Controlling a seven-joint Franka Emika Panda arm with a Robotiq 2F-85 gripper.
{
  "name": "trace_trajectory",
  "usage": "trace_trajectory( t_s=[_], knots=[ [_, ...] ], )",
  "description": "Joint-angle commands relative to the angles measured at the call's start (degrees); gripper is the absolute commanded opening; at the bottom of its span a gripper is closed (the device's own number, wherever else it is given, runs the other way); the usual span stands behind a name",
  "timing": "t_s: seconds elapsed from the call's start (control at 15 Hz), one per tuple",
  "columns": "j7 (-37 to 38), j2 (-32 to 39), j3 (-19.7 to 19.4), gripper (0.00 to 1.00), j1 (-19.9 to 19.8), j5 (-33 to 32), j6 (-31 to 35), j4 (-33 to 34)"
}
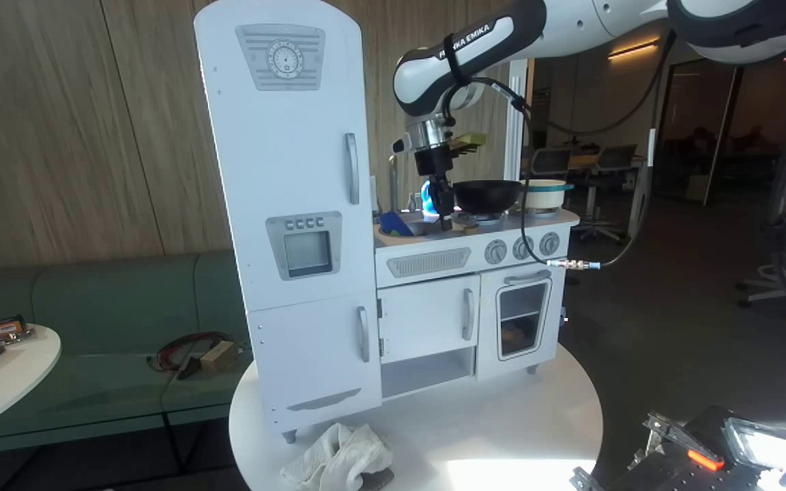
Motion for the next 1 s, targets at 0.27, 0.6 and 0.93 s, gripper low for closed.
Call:
trace_trajectory(
  t_s=[0.27, 0.6, 0.93],
  knots=[
    [4.66, -2.79, -0.51, 0.04, 1.40, -5.76, 1.92, 1.77],
    [10.50, -3.78, -1.37, 0.03, 1.22, -8.51, 2.09, 6.06],
    [19.08, -4.49, -3.34, 0.03, 0.83, -11.06, 1.26, 10.53]
  ],
)
